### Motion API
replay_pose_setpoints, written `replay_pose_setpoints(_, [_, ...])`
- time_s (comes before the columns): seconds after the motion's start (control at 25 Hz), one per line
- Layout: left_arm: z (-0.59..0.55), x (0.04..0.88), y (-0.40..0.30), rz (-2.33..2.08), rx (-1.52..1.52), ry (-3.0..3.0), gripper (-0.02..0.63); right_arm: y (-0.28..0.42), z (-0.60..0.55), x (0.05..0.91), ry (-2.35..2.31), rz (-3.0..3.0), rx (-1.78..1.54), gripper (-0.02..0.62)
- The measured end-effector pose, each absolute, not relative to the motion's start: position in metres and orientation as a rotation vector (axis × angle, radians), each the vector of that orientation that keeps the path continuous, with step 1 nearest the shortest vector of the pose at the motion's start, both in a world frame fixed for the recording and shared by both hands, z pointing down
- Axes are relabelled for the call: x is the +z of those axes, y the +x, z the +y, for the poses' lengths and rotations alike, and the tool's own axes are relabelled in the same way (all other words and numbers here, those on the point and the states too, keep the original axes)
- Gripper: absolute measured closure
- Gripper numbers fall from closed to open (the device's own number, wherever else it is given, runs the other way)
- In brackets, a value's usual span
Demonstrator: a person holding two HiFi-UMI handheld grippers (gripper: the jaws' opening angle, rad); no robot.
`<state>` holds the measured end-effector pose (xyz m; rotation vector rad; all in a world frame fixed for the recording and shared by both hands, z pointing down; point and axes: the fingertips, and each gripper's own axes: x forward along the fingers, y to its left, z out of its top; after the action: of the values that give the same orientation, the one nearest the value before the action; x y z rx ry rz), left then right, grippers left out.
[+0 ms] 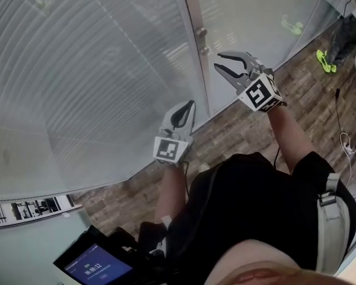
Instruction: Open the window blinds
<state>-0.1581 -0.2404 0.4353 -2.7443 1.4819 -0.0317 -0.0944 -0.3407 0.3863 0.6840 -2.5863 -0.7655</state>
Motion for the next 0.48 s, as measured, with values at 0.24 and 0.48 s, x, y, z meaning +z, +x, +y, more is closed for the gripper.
replay_pose_setpoints(0.24, [-0.234,0.438,-0.161,1.446,-0.015,-2.772,0.603,-0.105,-0.356,0.367,0.696,-2.308,-1.051,0.445])
replay_pose_setpoints(0.48, [-0.223,0.442,-0.161,1.415,-0.007,-2.794,0.603,-0.118,-0.374,0.356,0.715,-2.062,-1.242,0.374])
